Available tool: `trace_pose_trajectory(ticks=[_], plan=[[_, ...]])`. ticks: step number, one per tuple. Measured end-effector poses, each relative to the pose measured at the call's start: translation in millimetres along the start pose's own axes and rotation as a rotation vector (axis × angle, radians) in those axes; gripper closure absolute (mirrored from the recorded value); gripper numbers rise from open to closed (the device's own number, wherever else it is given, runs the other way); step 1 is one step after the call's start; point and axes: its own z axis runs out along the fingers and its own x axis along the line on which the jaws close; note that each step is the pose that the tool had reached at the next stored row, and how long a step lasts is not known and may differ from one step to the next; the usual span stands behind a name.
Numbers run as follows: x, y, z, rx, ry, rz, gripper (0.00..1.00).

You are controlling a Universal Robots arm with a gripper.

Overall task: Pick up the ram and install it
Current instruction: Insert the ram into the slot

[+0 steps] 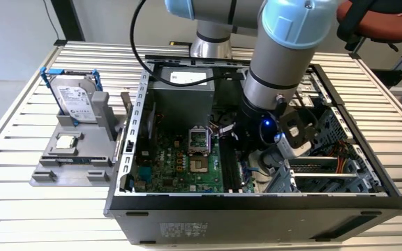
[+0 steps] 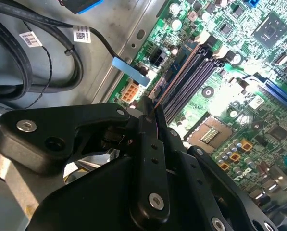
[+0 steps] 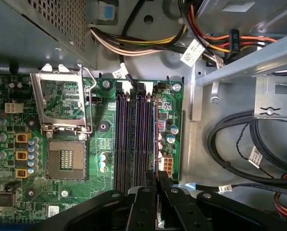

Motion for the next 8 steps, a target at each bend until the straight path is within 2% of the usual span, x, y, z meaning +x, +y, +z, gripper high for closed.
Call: trace_pose_trajectory(ticks=[8], plan=[[2.9,0.4,0.8,0.0006,0.0018,0.002,1.00]])
